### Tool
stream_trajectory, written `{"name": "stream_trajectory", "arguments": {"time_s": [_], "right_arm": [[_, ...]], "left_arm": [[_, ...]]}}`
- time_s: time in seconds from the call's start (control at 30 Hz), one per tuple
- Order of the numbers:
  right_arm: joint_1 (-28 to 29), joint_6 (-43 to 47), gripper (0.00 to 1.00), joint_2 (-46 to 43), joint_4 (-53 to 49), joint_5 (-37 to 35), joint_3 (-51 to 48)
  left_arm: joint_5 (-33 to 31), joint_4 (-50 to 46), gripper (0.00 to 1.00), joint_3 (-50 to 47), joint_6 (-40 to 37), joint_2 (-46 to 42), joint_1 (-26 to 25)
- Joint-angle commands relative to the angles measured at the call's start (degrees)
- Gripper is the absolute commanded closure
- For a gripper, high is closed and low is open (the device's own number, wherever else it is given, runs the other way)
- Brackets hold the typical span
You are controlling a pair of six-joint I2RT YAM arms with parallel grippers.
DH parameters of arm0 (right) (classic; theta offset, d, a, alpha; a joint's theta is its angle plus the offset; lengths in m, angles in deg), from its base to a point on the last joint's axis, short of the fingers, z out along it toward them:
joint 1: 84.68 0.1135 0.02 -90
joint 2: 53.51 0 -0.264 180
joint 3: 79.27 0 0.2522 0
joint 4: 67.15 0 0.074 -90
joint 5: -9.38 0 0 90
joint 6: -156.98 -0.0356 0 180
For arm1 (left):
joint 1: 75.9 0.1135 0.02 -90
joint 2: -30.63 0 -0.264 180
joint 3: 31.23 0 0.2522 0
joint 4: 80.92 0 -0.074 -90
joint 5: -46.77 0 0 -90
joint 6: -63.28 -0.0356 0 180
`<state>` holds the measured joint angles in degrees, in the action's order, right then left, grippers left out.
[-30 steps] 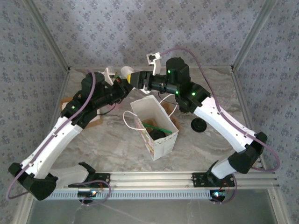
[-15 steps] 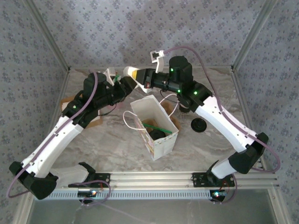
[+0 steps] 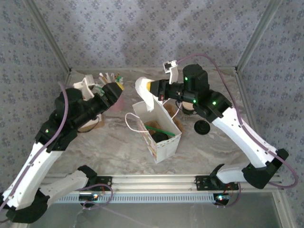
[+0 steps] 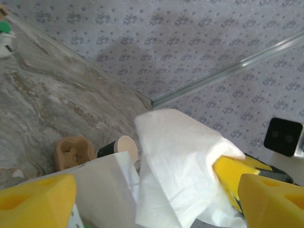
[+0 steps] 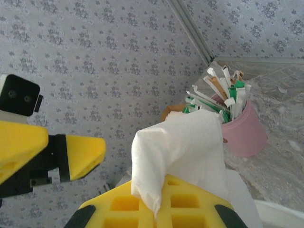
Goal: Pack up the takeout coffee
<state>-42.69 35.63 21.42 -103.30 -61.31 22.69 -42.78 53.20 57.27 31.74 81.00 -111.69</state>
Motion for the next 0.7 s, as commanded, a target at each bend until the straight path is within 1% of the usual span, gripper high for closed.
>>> {"name": "stream_trajectory", "arguments": {"time_s": [0.0, 0.07, 0.4, 0.67], "right_arm": [[1.1, 2.5, 1.00, -1.5, -6.0, -0.1, -1.8], [1.9, 3.1, 1.00, -1.9, -8.0, -1.2, -2.4], [5.6, 5.2, 1.00, 0.2, -15.2, -7.1, -3.7], [7.4, 4.8, 1.00, 4.8, -13.3, -9.4, -3.5]], "left_arm": [[-3.5, -3.5, 0.05, -1.3, -2.4, -1.4, -0.5], [-3.5, -4.0, 0.01, -1.7, -2.9, -1.6, -0.4], [-1.2, -5.3, 0.01, -3.8, -3.7, -0.1, -0.5], [-0.2, -4.8, 0.00, -5.8, -3.6, 0.6, -0.4]]}}
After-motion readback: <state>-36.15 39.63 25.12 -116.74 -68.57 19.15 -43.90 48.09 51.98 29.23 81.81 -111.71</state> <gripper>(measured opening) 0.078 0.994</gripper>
